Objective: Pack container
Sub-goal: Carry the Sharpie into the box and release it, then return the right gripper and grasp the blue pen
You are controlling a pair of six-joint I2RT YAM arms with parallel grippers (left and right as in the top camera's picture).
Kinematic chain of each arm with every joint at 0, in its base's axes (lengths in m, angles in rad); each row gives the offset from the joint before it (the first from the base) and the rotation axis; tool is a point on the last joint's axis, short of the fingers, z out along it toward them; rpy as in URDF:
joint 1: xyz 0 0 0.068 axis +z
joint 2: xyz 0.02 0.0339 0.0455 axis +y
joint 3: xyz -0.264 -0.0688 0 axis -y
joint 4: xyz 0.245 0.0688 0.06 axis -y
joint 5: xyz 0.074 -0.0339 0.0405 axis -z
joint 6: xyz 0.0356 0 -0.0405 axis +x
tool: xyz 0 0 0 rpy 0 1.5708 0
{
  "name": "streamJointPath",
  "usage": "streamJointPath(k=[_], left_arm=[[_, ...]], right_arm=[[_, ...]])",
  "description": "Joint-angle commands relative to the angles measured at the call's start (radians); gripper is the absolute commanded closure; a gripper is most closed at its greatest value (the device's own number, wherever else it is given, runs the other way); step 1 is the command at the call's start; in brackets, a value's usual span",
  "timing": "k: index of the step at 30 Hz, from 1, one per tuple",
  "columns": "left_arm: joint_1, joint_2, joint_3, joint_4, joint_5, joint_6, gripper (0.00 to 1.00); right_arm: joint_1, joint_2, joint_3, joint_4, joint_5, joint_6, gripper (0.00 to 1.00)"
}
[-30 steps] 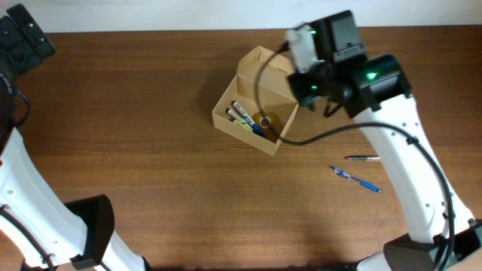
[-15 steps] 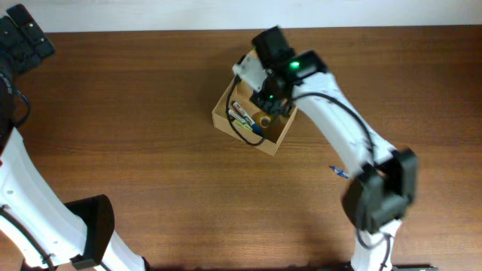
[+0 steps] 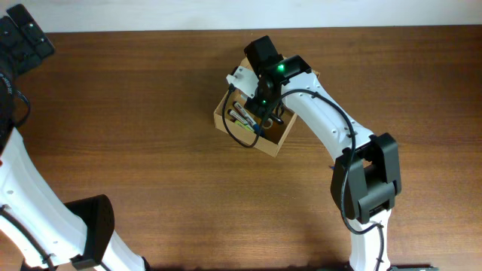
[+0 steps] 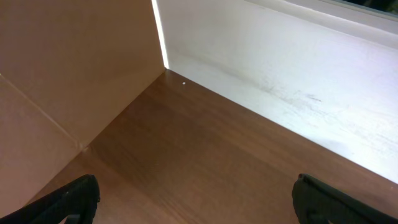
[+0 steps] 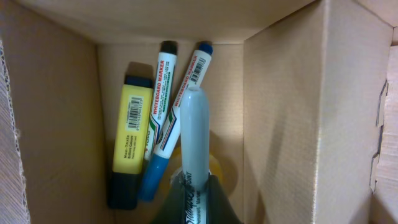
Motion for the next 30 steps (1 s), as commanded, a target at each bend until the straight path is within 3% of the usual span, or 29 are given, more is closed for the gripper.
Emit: streamJointPath(k=[1,2,3,12,19,25,30], left_arm=[[0.007,0.007,-0.002,0.000,0.007,0.009,0.00],[0.007,0.007,-0.002,0.000,0.007,0.009,0.00],[0.007,0.007,-0.002,0.000,0.007,0.009,0.00],[0.007,0.007,-0.002,0.000,0.007,0.009,0.00],[0.007,0.007,-0.002,0.000,0.007,0.009,0.00],[0.007,0.007,-0.002,0.000,0.007,0.009,0.00],[0.007,0.007,-0.002,0.000,0.007,0.009,0.00]], right_arm=[[0.010,0.026,0.006,-0.010,-0.023,-0.010,0.74],[0.010,0.026,0.006,-0.013,-0.022,-0.010,0.60],[0.010,0.026,0.007,-0.012,-0.019,-0.010,0.58],[0.010,-0.061,0.092,-0.098,0.049,0.053,0.58],[-0.016,-0.338,0.104,-0.127,0.167,0.071,0.58],[-0.186,-0.540,0.023,-0.112,0.170,0.071,0.57],[-0.368,-0.554,-0.109,-0.175,0.135,0.124,0.58]])
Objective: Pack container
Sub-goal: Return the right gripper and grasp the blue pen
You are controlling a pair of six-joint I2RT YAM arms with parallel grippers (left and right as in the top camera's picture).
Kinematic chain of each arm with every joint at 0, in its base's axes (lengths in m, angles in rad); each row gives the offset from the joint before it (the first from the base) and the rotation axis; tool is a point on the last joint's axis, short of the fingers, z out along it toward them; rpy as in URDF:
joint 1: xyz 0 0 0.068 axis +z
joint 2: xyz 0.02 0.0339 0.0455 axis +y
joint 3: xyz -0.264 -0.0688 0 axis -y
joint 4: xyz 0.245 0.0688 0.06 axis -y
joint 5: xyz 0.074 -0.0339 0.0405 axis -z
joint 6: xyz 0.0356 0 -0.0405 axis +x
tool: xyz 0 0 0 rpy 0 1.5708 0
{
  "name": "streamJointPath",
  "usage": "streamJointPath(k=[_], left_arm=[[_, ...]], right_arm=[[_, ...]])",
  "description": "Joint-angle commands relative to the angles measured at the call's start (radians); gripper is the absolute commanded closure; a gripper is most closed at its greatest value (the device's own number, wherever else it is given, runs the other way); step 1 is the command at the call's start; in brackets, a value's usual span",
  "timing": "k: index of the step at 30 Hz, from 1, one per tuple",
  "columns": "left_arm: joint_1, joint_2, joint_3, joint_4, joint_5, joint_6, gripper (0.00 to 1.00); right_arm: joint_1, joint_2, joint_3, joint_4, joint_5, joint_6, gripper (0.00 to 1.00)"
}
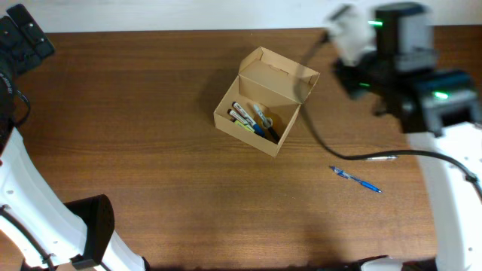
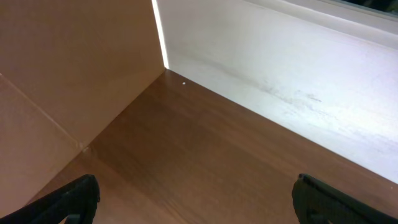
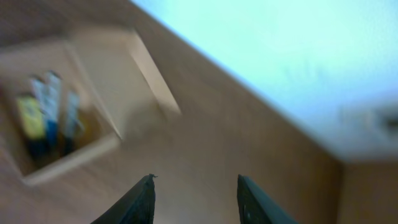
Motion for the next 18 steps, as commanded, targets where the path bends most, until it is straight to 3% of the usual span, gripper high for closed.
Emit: streamJointPath(k=[1,6,11,18], left_arm=[[0.007,0.007,-0.002,0.000,0.007,0.009,0.00],[0.007,0.007,-0.002,0.000,0.007,0.009,0.00],[0.007,0.007,-0.002,0.000,0.007,0.009,0.00],[0.007,0.007,-0.002,0.000,0.007,0.009,0.00]], right_arm=[[-0.086,0.074,-0.134,-0.026,-0.038,0.041,0.58],[-0.169,0.113,-0.353,0.041,-0.053,-0.009,0.58],[-0.183,0.151,-0.542,0.078,-0.054,-0.195,0.57],[-0.183,0.229,-0.652,0.079,0.070,-0.252,0.54]])
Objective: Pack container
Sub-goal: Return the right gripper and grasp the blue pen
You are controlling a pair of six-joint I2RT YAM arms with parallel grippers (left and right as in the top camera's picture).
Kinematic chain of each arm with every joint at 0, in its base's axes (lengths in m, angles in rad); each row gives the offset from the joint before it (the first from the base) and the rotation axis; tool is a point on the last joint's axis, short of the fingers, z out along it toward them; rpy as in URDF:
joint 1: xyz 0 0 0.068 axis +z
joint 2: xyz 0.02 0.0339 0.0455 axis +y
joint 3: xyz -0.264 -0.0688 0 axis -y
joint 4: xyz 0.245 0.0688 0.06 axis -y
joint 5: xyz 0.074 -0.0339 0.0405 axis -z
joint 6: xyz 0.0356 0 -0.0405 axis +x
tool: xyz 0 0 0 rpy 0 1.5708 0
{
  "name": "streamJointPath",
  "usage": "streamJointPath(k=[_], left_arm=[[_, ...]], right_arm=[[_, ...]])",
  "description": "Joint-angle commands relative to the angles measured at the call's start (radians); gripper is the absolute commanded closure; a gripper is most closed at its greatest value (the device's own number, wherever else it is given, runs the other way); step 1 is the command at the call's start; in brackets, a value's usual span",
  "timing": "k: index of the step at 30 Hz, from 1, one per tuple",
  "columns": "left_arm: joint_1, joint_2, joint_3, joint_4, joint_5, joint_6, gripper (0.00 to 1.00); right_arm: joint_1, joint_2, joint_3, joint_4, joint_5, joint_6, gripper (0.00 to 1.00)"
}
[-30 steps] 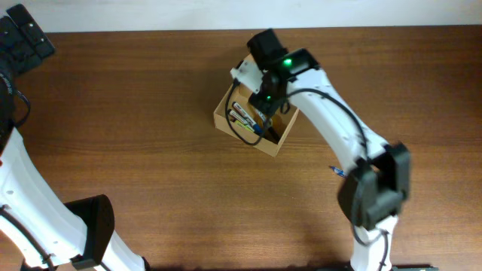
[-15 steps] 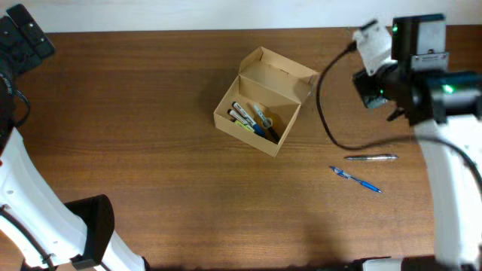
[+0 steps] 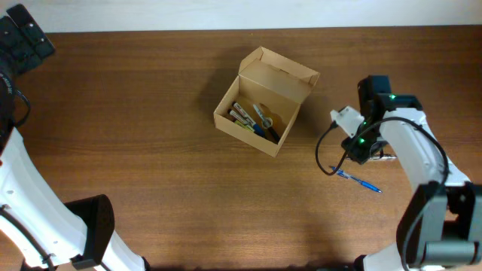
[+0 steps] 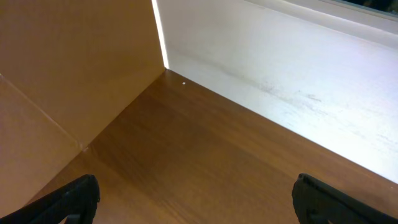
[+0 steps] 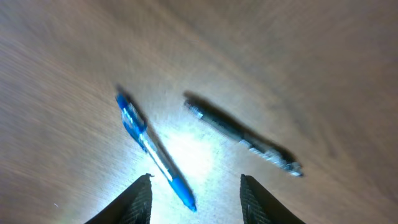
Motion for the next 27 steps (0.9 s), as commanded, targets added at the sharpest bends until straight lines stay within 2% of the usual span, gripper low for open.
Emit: streamJointPath(k=[1,12,17,27], left_arm=[[0.007,0.007,-0.002,0.000,0.007,0.009,0.00],[0.007,0.007,-0.002,0.000,0.007,0.009,0.00],[0.007,0.007,-0.002,0.000,0.007,0.009,0.00],[0.007,0.007,-0.002,0.000,0.007,0.009,0.00]], right_arm=[[-0.003,0.041,-0.025,0.005,0.050,-0.049,0.54],[-0.001,0.105,-0.064,0.000,0.029,-0.049,0.55],[-0.001,0.121,-0.064,0.002,0.000,-0.048,0.58],[0.000,0.135,-0.127,0.074,-0.003,-0.045,0.58]])
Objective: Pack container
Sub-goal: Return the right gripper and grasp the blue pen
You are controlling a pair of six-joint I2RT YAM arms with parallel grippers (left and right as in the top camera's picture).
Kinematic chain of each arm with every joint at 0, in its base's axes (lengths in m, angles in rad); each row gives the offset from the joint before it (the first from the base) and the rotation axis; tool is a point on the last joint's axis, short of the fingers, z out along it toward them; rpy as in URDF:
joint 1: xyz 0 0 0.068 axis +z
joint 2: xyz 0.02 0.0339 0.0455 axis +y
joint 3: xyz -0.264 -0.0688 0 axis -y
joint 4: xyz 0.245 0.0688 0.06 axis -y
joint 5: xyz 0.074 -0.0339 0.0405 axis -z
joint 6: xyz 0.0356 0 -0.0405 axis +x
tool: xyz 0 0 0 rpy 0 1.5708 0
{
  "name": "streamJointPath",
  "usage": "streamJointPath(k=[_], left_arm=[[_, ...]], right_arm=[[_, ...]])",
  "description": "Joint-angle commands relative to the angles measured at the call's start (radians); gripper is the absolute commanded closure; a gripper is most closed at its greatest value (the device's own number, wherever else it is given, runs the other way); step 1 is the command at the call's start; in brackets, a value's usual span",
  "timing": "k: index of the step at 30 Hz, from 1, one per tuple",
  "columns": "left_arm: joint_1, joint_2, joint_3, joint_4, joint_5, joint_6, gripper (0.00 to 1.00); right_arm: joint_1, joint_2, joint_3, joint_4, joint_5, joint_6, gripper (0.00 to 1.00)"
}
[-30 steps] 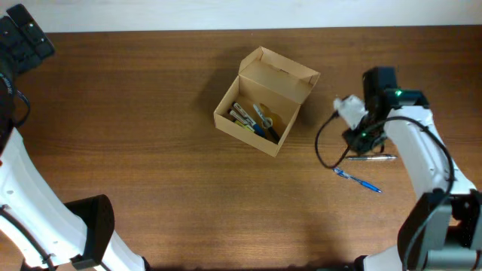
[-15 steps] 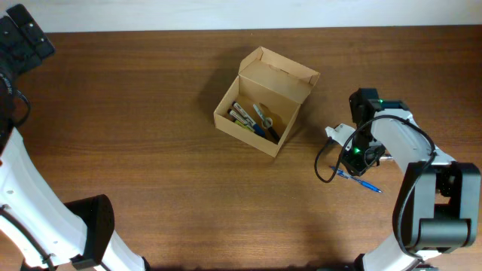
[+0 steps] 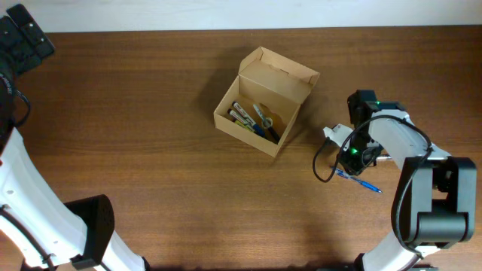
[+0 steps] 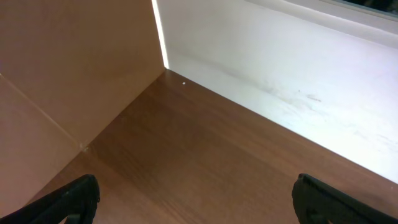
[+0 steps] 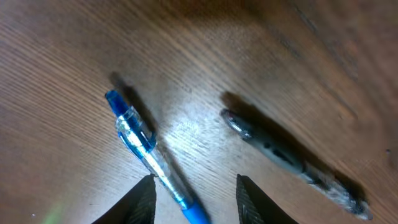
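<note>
The open cardboard box (image 3: 262,113) sits mid-table holding several markers (image 3: 248,119). A blue pen (image 5: 152,159) and a dark grey pen (image 5: 286,155) lie on the wood at the right; the blue pen (image 3: 360,181) shows in the overhead view too. My right gripper (image 5: 194,186) is open low over the table, its fingers on either side of the blue pen's lower half. My left gripper (image 4: 196,199) is open over bare wood at the far left corner, holding nothing.
A white wall (image 4: 280,68) and a tan board (image 4: 68,68) border the table's far left corner in the left wrist view. A black cable (image 3: 325,162) loops from the right arm beside the pens.
My right gripper has come lower and closer to the two pens, its open fingers now straddling the blue pen. The left arm has not moved.
My right gripper was inside the box, shut on a grey marker above the other markers. Then it was open and away from the box, the marker left inside. After that it hovered over the two pens at the right, and now it is low around the blue one.
</note>
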Motion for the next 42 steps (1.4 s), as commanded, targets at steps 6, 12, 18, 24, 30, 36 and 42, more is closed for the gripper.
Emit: streamJointPath(k=[6,12,18,24,30,36,42], left_arm=[[0.007,0.007,-0.002,0.000,0.007,0.009,0.00],[0.007,0.007,-0.002,0.000,0.007,0.009,0.00],[0.007,0.007,-0.002,0.000,0.007,0.009,0.00],[0.007,0.007,-0.002,0.000,0.007,0.009,0.00],[0.007,0.007,-0.002,0.000,0.007,0.009,0.00],[0.007,0.007,-0.002,0.000,0.007,0.009,0.00],[0.007,0.007,-0.002,0.000,0.007,0.009,0.00]], right_arm=[[0.000,0.013,-0.098,0.052,-0.017,-0.003,0.58],[0.000,0.013,-0.124,0.099,-0.016,0.020,0.64],[0.000,0.013,-0.174,0.194,0.000,0.073,0.68],[0.000,0.013,-0.209,0.243,0.014,0.104,0.72],[0.000,0.013,-0.209,0.269,0.014,0.132,0.79],[0.000,0.013,-0.209,0.270,0.017,0.154,0.92],[0.000,0.013,-0.195,0.269,0.007,0.220,0.96]])
